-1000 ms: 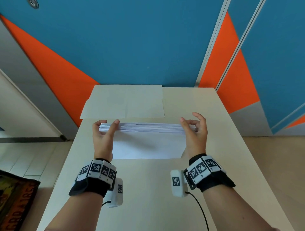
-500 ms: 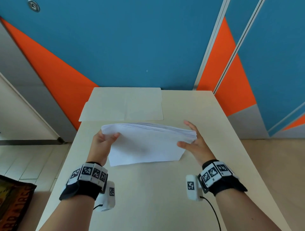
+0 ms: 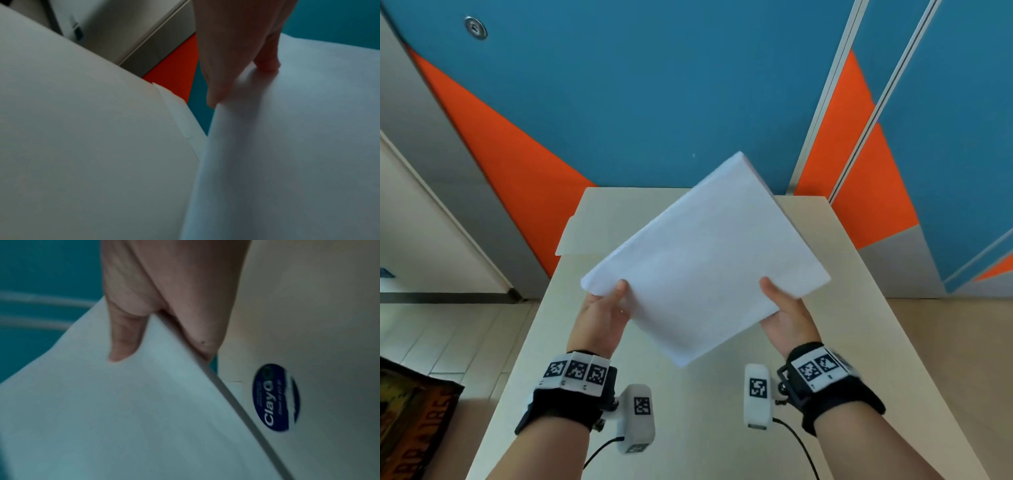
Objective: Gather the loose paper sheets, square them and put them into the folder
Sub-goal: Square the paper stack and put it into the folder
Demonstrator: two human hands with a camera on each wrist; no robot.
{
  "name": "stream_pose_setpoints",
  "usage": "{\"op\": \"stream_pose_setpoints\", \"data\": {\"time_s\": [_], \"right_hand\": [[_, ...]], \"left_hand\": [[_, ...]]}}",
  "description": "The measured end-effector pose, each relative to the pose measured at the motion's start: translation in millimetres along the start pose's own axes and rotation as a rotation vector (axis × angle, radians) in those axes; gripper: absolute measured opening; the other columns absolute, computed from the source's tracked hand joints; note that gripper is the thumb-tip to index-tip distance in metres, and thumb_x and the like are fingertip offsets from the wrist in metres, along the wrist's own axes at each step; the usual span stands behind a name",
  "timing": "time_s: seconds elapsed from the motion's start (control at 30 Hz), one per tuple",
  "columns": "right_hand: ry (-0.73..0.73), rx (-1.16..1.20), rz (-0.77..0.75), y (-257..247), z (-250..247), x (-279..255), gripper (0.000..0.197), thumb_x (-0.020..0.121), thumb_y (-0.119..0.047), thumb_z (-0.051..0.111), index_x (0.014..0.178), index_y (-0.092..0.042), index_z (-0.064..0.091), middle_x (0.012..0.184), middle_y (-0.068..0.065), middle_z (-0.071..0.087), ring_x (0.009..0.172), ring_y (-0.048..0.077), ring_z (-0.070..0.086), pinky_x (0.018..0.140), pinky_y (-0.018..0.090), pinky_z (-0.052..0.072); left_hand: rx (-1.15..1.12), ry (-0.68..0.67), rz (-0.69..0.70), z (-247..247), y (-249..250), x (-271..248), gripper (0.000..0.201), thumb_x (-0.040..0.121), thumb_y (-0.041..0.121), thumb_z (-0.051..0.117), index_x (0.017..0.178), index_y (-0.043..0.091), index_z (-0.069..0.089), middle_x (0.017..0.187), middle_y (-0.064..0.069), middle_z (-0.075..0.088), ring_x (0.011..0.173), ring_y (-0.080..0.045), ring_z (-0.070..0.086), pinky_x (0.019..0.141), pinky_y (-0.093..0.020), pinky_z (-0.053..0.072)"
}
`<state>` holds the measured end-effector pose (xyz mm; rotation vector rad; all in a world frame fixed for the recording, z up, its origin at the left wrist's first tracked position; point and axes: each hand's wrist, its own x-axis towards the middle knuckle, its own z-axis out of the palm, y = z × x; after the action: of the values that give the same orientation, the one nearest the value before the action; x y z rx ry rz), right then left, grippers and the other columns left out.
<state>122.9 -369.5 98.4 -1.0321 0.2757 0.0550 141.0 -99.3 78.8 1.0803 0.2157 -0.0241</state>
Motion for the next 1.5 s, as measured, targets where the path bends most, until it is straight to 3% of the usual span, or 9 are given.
{"op": "stream_pose_setpoints", "data": {"time_s": [0.13, 0.23, 0.37, 0.57, 0.77, 0.97, 1.07, 1.33, 1.5], "right_hand": [[-0.020, -0.301, -0.149, -27, 23, -5, 0.017, 0.081, -0.005, 0.065, 0.096, -0.013, 0.064, 0.087, -0.010, 0.069, 0.079, -0.002, 0.069, 0.058, 0.008, 0.052], [-0.127, -0.567, -0.204, -35, 33, -2, 0.021, 0.075, -0.008, 0.073, 0.080, -0.026, 0.066, 0.083, -0.013, 0.070, 0.071, -0.007, 0.067, 0.072, 0.013, 0.053], [-0.163, -0.745, -0.218, -33, 46, -3, 0.017, 0.080, -0.010, 0.070, 0.075, -0.026, 0.067, 0.078, -0.011, 0.068, 0.059, -0.011, 0.064, 0.064, 0.009, 0.051], [-0.075, -0.604, -0.331, -39, 39, -5, 0.016, 0.080, -0.011, 0.071, 0.079, -0.027, 0.068, 0.084, -0.009, 0.071, 0.072, -0.003, 0.068, 0.076, 0.020, 0.055], [0.035, -0.654, -0.023, 10, 11, 4, 0.022, 0.072, -0.002, 0.076, 0.082, -0.020, 0.067, 0.096, 0.007, 0.071, 0.094, 0.026, 0.067, 0.093, 0.044, 0.052], [0.026, -0.629, -0.021, 17, 2, 10, 0.018, 0.079, -0.006, 0.071, 0.078, -0.022, 0.063, 0.085, -0.004, 0.067, 0.077, 0.009, 0.063, 0.064, 0.012, 0.051], [0.003, -0.720, 0.048, 25, 1, 10, 0.017, 0.080, -0.009, 0.070, 0.081, -0.023, 0.062, 0.094, 0.003, 0.067, 0.089, 0.019, 0.063, 0.083, 0.027, 0.051], [-0.128, -0.797, 0.094, 29, -18, 13, 0.014, 0.087, -0.016, 0.063, 0.097, -0.026, 0.063, 0.101, -0.010, 0.068, 0.097, 0.007, 0.063, 0.097, 0.029, 0.047], [-0.189, -0.835, 0.109, 25, -30, 18, 0.029, 0.090, -0.015, 0.058, 0.106, -0.039, 0.053, 0.109, -0.023, 0.060, 0.098, -0.015, 0.056, 0.090, 0.010, 0.042]], "left_hand": [[0.277, 0.089, 0.029, -31, 7, 1, 0.038, 0.072, 0.004, 0.069, 0.099, 0.027, 0.055, 0.108, 0.002, 0.061, 0.103, -0.020, 0.054, 0.093, -0.040, 0.040], [0.636, -0.095, 0.021, -28, 16, 1, 0.070, 0.062, 0.014, 0.082, 0.121, 0.029, 0.047, 0.121, 0.004, 0.059, 0.114, -0.013, 0.052, 0.101, -0.037, 0.040], [0.442, -0.140, 0.061, 12, 21, -5, 0.057, 0.051, 0.027, 0.086, 0.104, 0.025, 0.066, 0.099, 0.007, 0.072, 0.092, -0.005, 0.068, 0.076, -0.017, 0.052], [0.385, -0.114, 0.249, 39, 38, -8, 0.033, 0.076, -0.002, 0.067, 0.094, 0.024, 0.062, 0.083, 0.014, 0.073, 0.077, 0.007, 0.067, 0.066, -0.010, 0.050], [0.473, -0.110, -0.016, 16, -13, -8, 0.043, 0.046, 0.028, 0.086, 0.084, 0.021, 0.068, 0.090, -0.002, 0.074, 0.087, -0.018, 0.070, 0.088, -0.045, 0.053], [0.404, -0.079, -0.046, 11, -27, -2, 0.033, 0.063, 0.013, 0.073, 0.094, 0.021, 0.066, 0.107, -0.011, 0.068, 0.101, -0.027, 0.064, 0.093, -0.042, 0.050], [0.422, -0.076, -0.100, 8, -37, 2, 0.030, 0.059, 0.013, 0.074, 0.088, 0.016, 0.068, 0.095, -0.011, 0.072, 0.098, -0.031, 0.065, 0.095, -0.045, 0.050], [0.335, 0.016, -0.165, 5, -49, 9, 0.022, 0.062, 0.016, 0.073, 0.083, 0.013, 0.069, 0.070, 0.008, 0.076, 0.071, -0.011, 0.071, 0.072, -0.027, 0.049], [0.271, 0.055, -0.262, 15, -51, 21, 0.020, 0.069, 0.009, 0.074, 0.089, 0.007, 0.068, 0.077, -0.004, 0.073, 0.085, -0.029, 0.065, 0.072, -0.031, 0.052]]}}
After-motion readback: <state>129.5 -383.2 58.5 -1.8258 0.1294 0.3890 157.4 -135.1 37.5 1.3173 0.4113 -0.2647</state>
